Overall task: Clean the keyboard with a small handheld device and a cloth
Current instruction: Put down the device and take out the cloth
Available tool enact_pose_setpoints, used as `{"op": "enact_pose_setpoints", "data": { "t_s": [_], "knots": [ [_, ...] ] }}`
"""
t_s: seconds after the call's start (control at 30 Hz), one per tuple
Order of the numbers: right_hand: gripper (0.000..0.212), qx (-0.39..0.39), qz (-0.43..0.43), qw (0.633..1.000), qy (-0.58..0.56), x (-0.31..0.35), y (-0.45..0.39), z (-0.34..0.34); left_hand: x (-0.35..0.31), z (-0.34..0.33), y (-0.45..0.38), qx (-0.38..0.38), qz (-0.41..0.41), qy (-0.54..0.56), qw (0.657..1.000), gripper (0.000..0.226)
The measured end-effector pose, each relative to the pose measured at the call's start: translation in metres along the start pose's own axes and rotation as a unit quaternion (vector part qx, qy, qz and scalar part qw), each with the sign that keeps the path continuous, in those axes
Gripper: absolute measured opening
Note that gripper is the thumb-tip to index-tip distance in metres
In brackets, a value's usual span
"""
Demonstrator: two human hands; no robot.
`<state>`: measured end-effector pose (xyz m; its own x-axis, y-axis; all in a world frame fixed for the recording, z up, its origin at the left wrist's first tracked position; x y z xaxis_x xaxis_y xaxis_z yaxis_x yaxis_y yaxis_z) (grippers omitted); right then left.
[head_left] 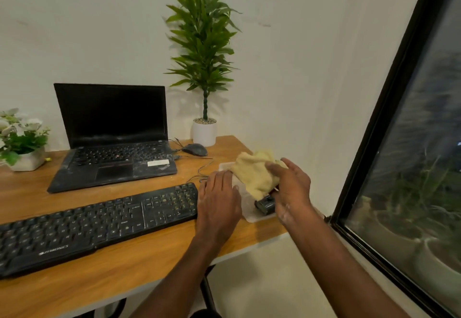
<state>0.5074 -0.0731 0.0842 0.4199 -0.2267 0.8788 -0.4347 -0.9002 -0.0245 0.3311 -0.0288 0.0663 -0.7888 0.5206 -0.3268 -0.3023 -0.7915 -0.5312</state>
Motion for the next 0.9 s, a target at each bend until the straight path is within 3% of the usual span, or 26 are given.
{"op": "enact_pose_setpoints", "data": {
  "t_s": [0.2, 0.33, 0.47, 0.6, 0.73, 0.8, 0.87, 0.9],
  "knots": [
    [0.027, -0.043, -0.016, 0.999, -0.007, -0.038, 0.045, 0.009, 0.028, 0.032, 0.026, -0.032, 0.026, 0.192, 0.981, 0.028],
    [0.024, 0.011, -0.027, 1.0, -0.005, -0.059, 0.058, -0.019, 0.049, 0.05, 0.058, 0.005, 0.038, 0.25, 0.967, 0.03],
    [0.014, 0.121, -0.061, 0.991, -0.02, -0.08, 0.072, -0.062, 0.094, 0.063, 0.084, 0.063, 0.13, 0.395, 0.907, 0.043],
    [0.026, 0.251, -0.097, 0.963, -0.019, -0.094, 0.094, -0.099, 0.122, 0.072, 0.107, 0.163, 0.226, 0.497, 0.821, 0.052],
    [0.024, 0.324, -0.125, 0.938, -0.009, -0.102, 0.116, -0.123, 0.133, 0.083, 0.129, 0.229, 0.239, 0.571, 0.752, 0.062],
    [0.019, 0.336, -0.14, 0.931, -0.019, -0.108, 0.123, -0.13, 0.134, 0.091, 0.139, 0.233, 0.223, 0.59, 0.74, 0.061],
    [0.018, 0.332, -0.157, 0.929, -0.048, -0.115, 0.126, -0.131, 0.144, 0.099, 0.145, 0.195, 0.234, 0.595, 0.744, 0.068],
    [0.02, 0.327, -0.167, 0.928, -0.068, -0.119, 0.126, -0.13, 0.15, 0.101, 0.148, 0.168, 0.25, 0.616, 0.728, 0.069]
  ]
}}
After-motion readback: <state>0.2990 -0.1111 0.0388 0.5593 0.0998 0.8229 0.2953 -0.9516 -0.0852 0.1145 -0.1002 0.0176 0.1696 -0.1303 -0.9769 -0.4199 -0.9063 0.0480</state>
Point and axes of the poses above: each hand's wrist, its own y-axis away from the middle knuckle, its own z-axis out of the back of the hand, x = y × z, the point moved 10 cm from there along -y, towards the middle knuckle, and after that the axes turned 13 degrees about x, right-handed, at the moved point
